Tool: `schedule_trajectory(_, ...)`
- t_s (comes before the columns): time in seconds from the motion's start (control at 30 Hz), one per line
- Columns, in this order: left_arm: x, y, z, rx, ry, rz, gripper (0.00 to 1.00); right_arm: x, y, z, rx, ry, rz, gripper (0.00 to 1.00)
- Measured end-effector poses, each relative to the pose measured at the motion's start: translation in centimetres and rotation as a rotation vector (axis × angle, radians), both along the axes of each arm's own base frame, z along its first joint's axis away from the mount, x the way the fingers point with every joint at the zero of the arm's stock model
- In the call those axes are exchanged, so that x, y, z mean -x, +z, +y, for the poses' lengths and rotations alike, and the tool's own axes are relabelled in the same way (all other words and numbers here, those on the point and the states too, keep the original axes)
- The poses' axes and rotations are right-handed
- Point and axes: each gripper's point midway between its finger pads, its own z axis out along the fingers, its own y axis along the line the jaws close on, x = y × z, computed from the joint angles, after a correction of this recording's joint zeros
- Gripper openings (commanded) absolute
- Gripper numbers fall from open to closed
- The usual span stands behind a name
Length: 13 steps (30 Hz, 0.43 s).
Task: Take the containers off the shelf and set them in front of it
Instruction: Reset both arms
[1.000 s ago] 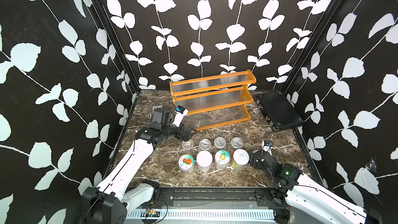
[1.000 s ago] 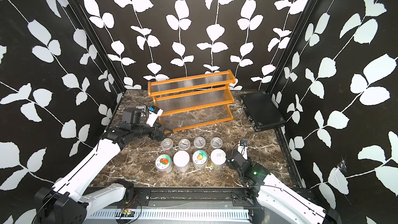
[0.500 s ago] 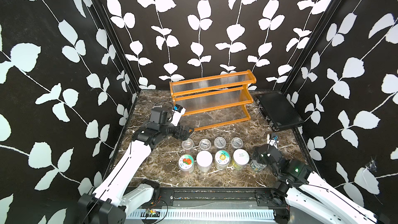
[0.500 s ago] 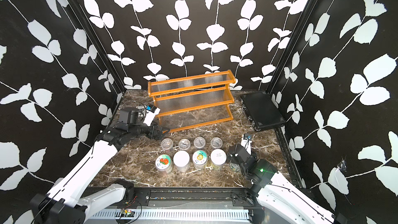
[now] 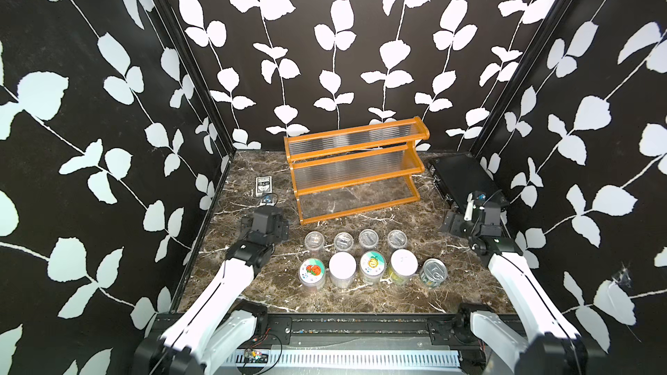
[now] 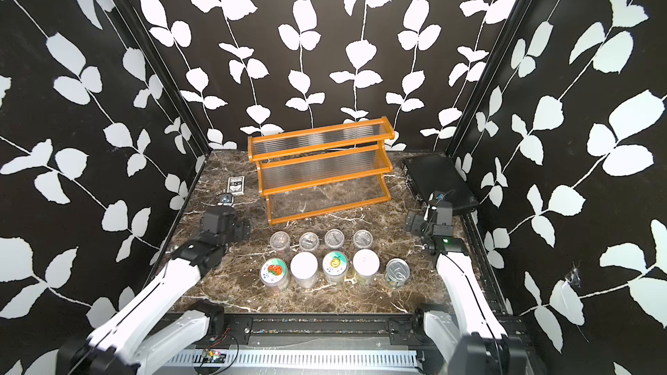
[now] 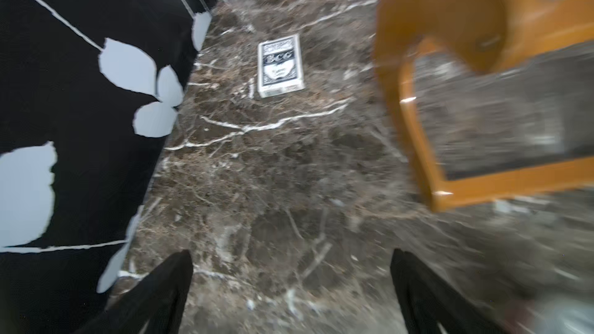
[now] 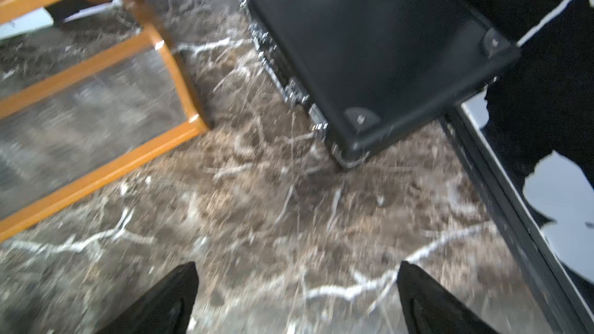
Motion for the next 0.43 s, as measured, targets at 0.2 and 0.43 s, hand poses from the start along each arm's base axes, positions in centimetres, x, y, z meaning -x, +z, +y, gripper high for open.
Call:
schedule_trajectory(0.2,-3.2,-1.8,1.3,-0.08,0.033,-0.055,0.99,-2.4,-3.0,-0.6,0.038,0.06,-0.046,1.0)
schedule_trajectory(0.43,-5.7,-3.5,3.8,0.008,0.047,-0.071,0.99,-4.9,-2.5,-0.9,0.07,0.083,-0.132,1.0)
